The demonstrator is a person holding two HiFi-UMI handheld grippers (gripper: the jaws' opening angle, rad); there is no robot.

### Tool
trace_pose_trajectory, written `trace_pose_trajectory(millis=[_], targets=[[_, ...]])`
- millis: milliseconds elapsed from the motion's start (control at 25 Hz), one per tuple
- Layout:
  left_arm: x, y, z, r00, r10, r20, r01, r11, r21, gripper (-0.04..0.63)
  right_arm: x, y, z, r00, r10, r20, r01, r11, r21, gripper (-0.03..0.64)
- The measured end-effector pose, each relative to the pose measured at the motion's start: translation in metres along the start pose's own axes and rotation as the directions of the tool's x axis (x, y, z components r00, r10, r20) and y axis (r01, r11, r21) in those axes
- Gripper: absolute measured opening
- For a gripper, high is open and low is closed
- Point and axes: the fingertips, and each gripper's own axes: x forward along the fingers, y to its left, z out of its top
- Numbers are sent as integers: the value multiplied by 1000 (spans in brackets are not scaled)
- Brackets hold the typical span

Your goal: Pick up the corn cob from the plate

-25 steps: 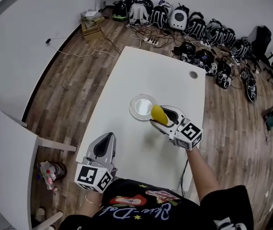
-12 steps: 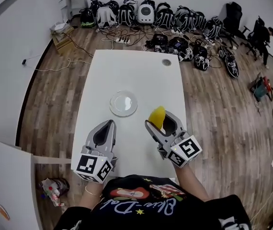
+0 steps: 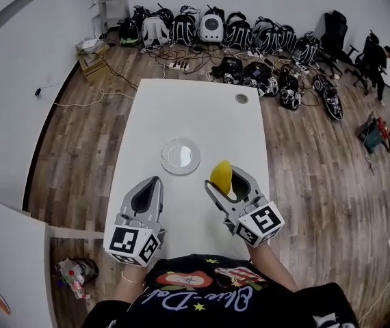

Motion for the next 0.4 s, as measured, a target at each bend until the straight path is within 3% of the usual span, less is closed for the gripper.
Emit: trace_pose_trajectory(millis=[400], targets=[[4,3,0,1000,12,8,-12,1000,-9,-3,4,-5,8,1000,0,7,0,1000,-3,258]])
